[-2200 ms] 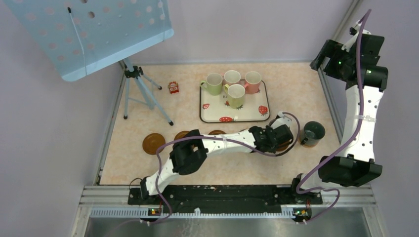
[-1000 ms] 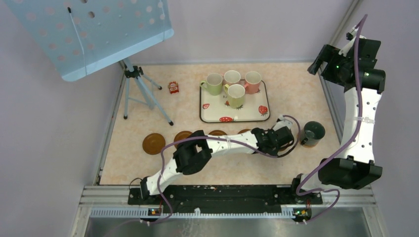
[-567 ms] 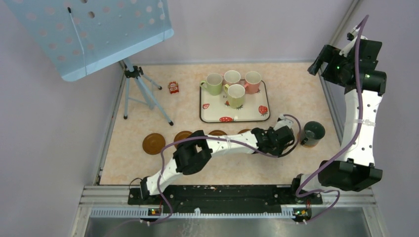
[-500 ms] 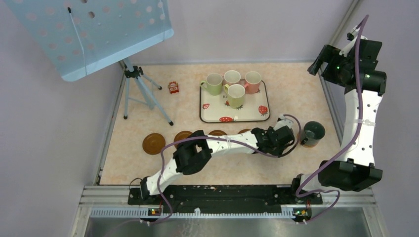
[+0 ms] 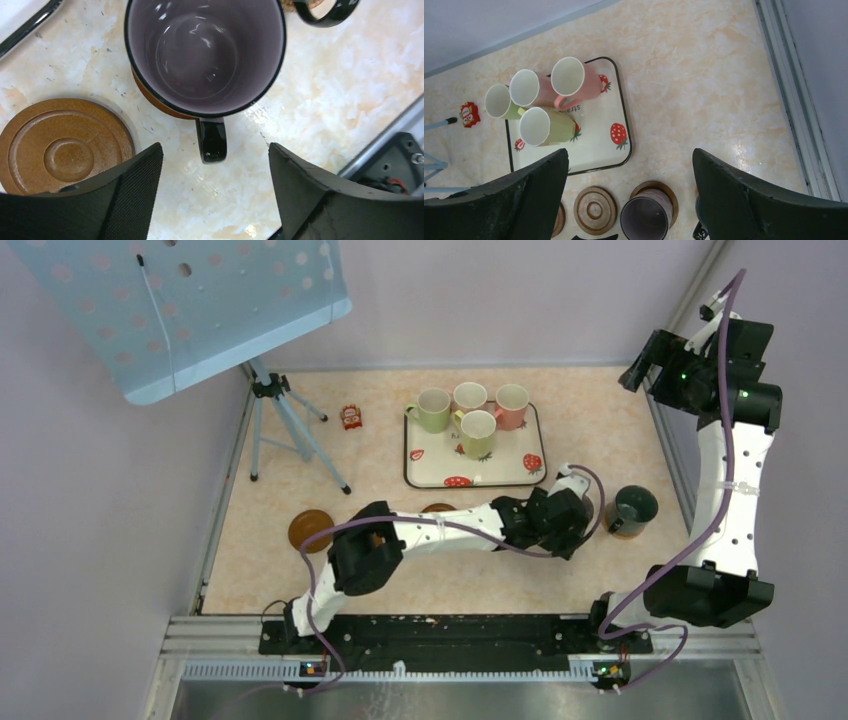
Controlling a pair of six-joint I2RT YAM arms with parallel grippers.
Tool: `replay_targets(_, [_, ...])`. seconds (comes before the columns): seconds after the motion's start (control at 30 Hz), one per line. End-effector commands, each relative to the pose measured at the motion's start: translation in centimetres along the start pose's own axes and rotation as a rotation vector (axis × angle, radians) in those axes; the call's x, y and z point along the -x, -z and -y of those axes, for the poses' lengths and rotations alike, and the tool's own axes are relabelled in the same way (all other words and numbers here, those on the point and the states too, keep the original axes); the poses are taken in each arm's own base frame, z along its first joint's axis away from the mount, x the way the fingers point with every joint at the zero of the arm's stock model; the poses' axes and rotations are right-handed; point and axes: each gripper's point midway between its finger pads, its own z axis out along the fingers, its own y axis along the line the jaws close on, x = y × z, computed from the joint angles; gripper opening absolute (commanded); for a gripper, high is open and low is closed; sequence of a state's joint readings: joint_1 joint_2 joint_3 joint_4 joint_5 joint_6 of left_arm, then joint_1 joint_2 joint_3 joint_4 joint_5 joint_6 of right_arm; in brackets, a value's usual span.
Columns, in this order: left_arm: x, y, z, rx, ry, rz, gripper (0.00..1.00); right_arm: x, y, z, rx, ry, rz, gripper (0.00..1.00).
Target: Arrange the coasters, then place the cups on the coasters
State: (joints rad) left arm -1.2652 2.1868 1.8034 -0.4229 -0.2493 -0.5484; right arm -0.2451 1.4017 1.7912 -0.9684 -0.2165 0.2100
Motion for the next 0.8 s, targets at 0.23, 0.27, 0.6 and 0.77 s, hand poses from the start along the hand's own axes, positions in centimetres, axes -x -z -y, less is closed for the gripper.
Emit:
replay_targets(0.23, [7.0, 8.2, 0.8, -0.184, -0.167, 0.215, 0.99, 2.1, 1.4, -2.5, 0.138, 0.068, 0.068, 0.96])
replay_targets(0.27, [7.6, 8.7, 0.2, -0.184, -0.186, 0.221, 0.99, 2.2, 1.4, -2.5, 0.138, 0.064, 0.069, 0.96])
replay_targets(0.6, [10.6, 10.9, -16.9, -0.101, -0.171, 0.174, 0.99, 1.1, -0.3, -3.0, 0.176, -0.019, -0.016, 0.96])
replay_targets(0.77, [11.9, 11.9, -24.0, -0.108, -0.278, 0.183, 0.99, 0.5, -1.1, -3.3, 0.209, -0.026, -0.052, 0.96])
